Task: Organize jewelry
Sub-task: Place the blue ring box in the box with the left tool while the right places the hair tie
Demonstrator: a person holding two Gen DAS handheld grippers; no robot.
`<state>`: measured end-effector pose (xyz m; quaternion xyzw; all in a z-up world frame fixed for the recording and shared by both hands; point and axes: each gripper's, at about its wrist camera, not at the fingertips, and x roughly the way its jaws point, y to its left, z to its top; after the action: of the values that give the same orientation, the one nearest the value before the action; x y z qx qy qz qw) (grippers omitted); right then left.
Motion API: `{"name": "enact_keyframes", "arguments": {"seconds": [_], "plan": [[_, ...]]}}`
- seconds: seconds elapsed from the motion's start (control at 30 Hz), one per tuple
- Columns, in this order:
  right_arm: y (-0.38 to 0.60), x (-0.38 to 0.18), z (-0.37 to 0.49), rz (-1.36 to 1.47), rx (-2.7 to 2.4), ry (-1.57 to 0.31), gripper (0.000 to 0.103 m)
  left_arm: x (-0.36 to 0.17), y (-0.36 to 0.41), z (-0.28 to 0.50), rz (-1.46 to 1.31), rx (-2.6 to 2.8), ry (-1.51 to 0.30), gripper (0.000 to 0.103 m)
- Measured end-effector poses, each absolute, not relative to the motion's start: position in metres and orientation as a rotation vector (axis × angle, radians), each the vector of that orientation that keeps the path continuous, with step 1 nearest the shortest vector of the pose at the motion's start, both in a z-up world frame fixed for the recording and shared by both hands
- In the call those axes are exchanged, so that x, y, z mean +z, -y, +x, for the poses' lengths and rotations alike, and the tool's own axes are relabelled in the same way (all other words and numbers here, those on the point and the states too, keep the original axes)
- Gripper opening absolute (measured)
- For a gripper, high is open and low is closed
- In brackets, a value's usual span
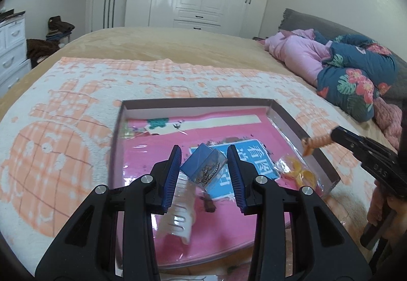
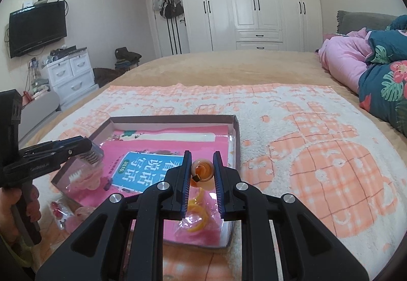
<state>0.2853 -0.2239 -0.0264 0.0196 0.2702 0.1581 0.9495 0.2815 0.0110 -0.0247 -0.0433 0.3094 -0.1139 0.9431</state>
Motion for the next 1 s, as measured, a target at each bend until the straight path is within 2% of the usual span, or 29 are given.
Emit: {"name": "enact_keyframes", "arguments": {"seconds": [0.57,0.63,0.7,0.77,0.87,1.0], "plan": [[0.216,-0.048,0.307,0.027,0.307,-0.630,0.019,-0.045,-0.007,0.289,-0.069,-0.232,-0.681,0.029],[0.215,-0.049,0.307,0.028,0.313,-0.640,0.022,-0.044,-0.007,0.288,-0.068,-0.231,-0.680,0.029],[0.213,-0.049,0.305,0.025,0.316,-0.648,0.031,-0.044,-0.007,0.287,-0.068,-0.231,-0.679,0.029],[0.212,-0.049,0.303,0.024,0.323,-0.651,0.033,-0.044,-0.007,0.287,-0.067,-0.231,-0.679,0.029],[0.209,-0.047,0.297,0.015,0.328,-0.644,0.041,-0.044,-0.007,0.285,-0.066,-0.229,-0.681,0.029],[0.209,-0.044,0.290,0.011,0.322,-0.632,0.053,-0.042,-0.009,0.283,-0.074,-0.223,-0.679,0.033]]}}
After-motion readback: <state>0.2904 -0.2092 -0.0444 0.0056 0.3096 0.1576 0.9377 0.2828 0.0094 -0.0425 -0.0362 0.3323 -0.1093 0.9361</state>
